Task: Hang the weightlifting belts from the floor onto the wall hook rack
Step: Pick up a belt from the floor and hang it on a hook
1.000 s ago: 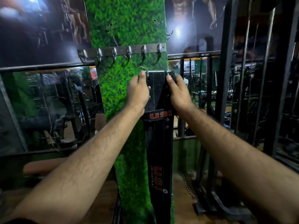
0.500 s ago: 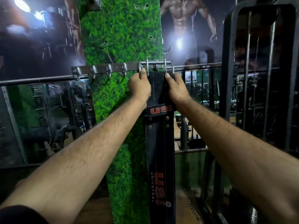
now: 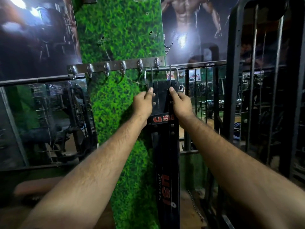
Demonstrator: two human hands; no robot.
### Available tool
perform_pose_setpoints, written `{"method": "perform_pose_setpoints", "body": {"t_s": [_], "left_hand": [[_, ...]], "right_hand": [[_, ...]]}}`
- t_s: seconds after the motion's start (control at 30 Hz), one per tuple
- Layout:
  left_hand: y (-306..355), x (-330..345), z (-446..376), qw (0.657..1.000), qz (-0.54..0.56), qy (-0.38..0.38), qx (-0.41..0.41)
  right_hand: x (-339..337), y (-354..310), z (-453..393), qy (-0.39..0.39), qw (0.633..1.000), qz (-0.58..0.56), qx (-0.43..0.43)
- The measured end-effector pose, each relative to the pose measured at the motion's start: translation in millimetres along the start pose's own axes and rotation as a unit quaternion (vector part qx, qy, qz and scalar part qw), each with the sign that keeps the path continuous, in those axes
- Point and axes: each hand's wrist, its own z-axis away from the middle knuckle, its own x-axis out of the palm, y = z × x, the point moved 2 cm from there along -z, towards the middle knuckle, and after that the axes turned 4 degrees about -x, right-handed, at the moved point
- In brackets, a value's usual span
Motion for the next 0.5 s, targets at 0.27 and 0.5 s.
{"method": "perform_pose_setpoints", "body": {"t_s": [0.27, 0.5], "left_hand": [[-43, 2, 67, 0.983, 0.167, 0.045, -0.061], [-142, -7, 126, 0.998, -0.032, 0.044, 0.013]], "right_hand": [[-3, 63, 69, 0.054, 0.998, -0.023, -0.007], [-19, 130, 113, -0.009, 0.997, 0.040, -0.068]]}}
